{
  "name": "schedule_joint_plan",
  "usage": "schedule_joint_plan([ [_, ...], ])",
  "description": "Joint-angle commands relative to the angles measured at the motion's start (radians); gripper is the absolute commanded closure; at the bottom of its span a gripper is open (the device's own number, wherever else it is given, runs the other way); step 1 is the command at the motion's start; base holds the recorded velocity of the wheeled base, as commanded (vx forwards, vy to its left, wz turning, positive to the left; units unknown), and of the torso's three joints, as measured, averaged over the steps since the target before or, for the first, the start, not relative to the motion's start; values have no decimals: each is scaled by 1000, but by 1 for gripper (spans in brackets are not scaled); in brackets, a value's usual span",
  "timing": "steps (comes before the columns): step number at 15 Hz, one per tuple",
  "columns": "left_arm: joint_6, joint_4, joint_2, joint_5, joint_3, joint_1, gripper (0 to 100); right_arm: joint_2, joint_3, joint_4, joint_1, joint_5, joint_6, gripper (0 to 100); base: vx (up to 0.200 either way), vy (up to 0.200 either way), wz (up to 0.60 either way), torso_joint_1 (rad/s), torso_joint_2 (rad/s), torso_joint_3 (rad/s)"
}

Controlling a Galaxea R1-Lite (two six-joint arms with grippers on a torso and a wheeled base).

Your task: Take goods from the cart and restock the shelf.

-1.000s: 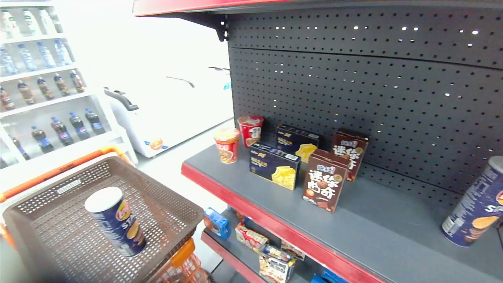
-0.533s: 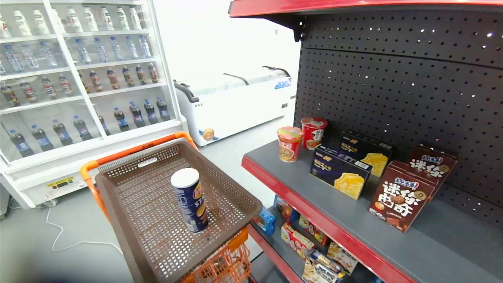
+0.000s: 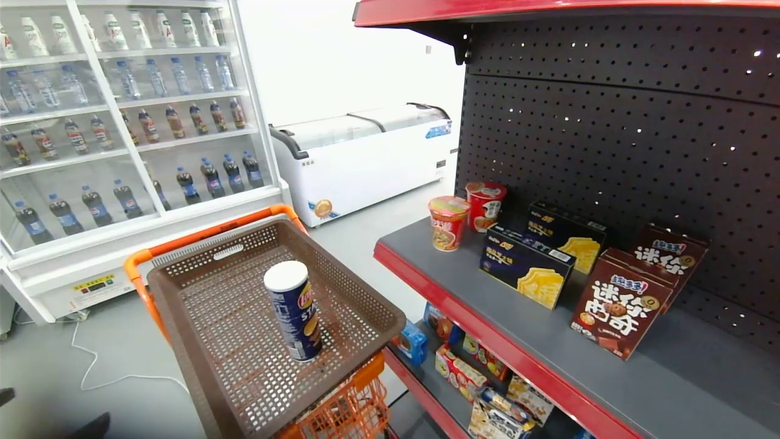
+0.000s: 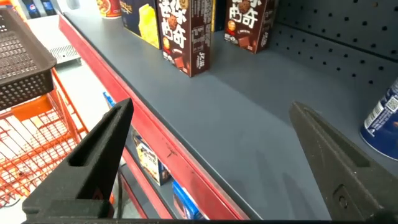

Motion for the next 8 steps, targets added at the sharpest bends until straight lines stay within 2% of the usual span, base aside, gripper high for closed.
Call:
schedule_joint_plan([
  [1, -7, -118, 258, -107, 33, -1, 0, 0, 0, 0, -1, 0, 0, 0, 0, 0, 0, 0, 0, 0],
  [2, -3, -258, 382, -127, 67, 1, 0, 0, 0, 0, 1, 0, 0, 0, 0, 0, 0, 0, 0, 0],
  [4, 2, -422, 541, -129, 67, 1, 0, 0, 0, 0, 1, 0, 0, 0, 0, 0, 0, 0, 0, 0],
  [5, 2, -549, 666, -130, 66, 1, 0, 0, 0, 0, 1, 0, 0, 0, 0, 0, 0, 0, 0, 0],
  [8, 3, -727, 867, -132, 58, -24, 0, 0, 0, 0, 1, 0, 0, 0, 0, 0, 0, 0, 0, 0],
])
